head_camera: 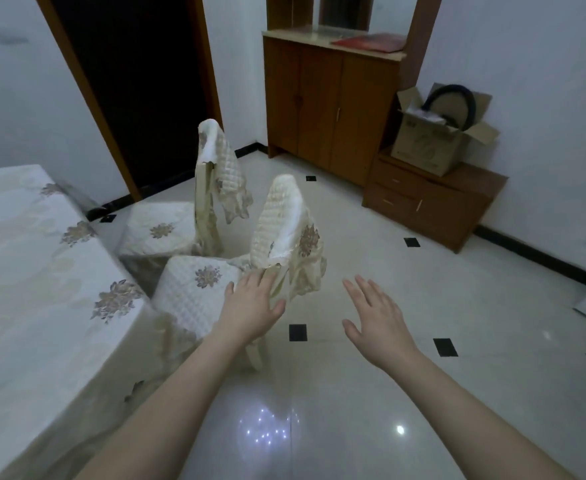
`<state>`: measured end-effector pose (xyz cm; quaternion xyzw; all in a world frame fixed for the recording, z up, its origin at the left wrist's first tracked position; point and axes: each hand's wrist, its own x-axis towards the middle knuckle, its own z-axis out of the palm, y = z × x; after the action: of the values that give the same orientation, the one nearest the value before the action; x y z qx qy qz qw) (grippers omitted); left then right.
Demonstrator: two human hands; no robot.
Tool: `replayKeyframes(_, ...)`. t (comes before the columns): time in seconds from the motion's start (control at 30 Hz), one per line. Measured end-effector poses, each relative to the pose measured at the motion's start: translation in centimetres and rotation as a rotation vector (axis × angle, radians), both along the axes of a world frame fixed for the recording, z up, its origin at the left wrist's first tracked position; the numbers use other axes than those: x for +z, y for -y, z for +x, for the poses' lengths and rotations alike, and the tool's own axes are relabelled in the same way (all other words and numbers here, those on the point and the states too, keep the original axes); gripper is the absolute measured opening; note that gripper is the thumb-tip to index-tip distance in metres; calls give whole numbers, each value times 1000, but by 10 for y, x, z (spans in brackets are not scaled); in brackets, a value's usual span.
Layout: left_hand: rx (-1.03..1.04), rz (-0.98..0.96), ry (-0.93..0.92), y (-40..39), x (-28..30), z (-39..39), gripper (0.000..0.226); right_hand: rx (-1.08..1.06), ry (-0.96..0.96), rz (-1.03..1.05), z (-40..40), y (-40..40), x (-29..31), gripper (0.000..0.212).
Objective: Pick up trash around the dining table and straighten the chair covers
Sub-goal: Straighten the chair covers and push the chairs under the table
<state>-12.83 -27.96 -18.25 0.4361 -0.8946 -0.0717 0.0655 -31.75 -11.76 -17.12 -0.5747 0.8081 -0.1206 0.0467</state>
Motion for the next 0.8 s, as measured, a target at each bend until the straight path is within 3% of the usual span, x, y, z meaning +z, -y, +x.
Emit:
replayKeyframes(0.33,96,8,21,81,-19,-107,61,110,-30,-13,-100,114,-19,66)
replayKeyframes(0.57,175,100,124,130,-34,-160,77,183,41,23,-199,171,-33,67)
replayKeyframes(0.8,358,128,62,146,-53,-198,86,297,6,51,-253,253,-34,65)
